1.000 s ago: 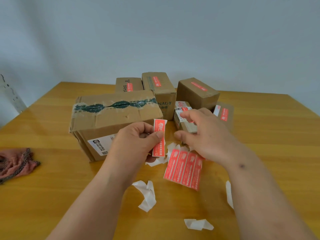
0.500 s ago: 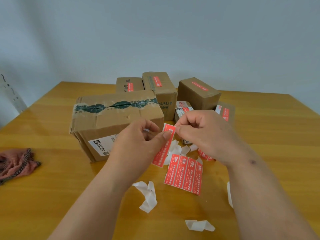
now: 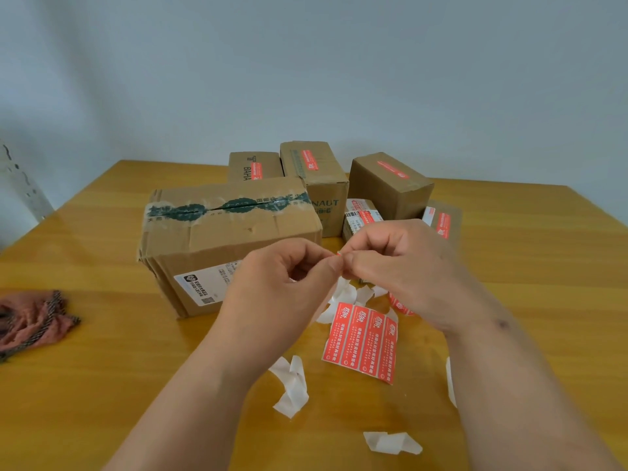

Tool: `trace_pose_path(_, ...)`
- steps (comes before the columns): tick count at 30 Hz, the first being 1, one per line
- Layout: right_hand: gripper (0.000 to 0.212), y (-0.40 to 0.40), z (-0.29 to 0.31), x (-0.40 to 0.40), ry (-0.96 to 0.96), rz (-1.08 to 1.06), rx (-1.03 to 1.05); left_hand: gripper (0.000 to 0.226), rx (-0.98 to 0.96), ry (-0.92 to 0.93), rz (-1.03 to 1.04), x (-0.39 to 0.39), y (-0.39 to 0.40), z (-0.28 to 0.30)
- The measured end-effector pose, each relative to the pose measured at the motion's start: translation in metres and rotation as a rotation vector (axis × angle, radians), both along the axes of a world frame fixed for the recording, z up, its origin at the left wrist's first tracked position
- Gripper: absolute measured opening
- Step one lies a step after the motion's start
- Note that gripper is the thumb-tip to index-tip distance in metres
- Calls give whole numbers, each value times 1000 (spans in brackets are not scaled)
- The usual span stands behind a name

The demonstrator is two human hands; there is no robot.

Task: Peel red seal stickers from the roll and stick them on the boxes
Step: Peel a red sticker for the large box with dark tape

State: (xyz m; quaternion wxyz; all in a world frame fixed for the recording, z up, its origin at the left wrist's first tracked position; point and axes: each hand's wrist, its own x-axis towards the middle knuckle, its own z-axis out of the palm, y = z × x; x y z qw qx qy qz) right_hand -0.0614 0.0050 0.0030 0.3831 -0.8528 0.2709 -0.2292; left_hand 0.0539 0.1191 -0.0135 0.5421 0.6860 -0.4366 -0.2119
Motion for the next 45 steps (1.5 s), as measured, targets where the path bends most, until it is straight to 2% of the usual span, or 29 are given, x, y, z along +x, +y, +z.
trace_pose_path(9, 15, -1, -1, 3, 83, 7, -82, 21, 19, -46, 89, 7, -1, -6)
trace_pose_path(13, 20, -10, -10, -1, 242, -127, -112, 20, -56, 102, 184, 14, 2, -4)
trace_pose_path(15, 18, -14, -14, -2, 404, -185, -101, 20, -102, 196, 193, 20, 4, -3)
trace_pose_path(18, 15, -15, -14, 2, 667, -218, -244, 25, -185, 363, 119, 30, 4, -4)
trace_pose_path(20, 11, -13, -12, 6, 720, -229, -301, 29, -240, 419, 63, 34, 4, -5)
trace_pose_path(22, 8, -12, -9, 8, 722, -240, -310, 24, -286, 469, -3, 36, 5, -4)
trace_pose_path(25, 13, -10, -4, 8, 664, -273, -338, 18, -316, 482, -77, 40, 9, -5)
trace_pose_path(28, 22, -8, 2, 10, 393, -271, -219, 14, -314, 428, -139, 44, 13, -6)
trace_pose_path(30, 23, -6, 4, 13, 170, -205, 52, 7, -298, 344, -174, 44, 14, -4)
trace_pose_path(32, 34, -3, 7, 16, -20, -104, 436, 6, -273, 267, -179, 43, 15, -3)
trace_pose_path(33, 39, -2, 9, 16, -95, -59, 568, 8, -259, 240, -172, 42, 15, -2)
trace_pose_path(34, 42, -3, 9, 15, -142, -19, 608, 12, -248, 216, -167, 41, 16, -1)
trace_pose_path(35, 40, -3, 9, 14, -156, 10, 573, 15, -238, 197, -168, 41, 16, 1)
trace_pose_path(39, 11, -5, 8, 15, -135, -2, 333, 22, -199, 166, -175, 44, 21, 4)
trace_pose_path(42, 8, -1, 10, 19, -143, -52, 284, 33, -150, 142, -188, 52, 25, 4)
trace_pose_path(45, 8, 4, 13, 24, -121, -121, 171, 24, -116, 196, -177, 57, 28, 9)
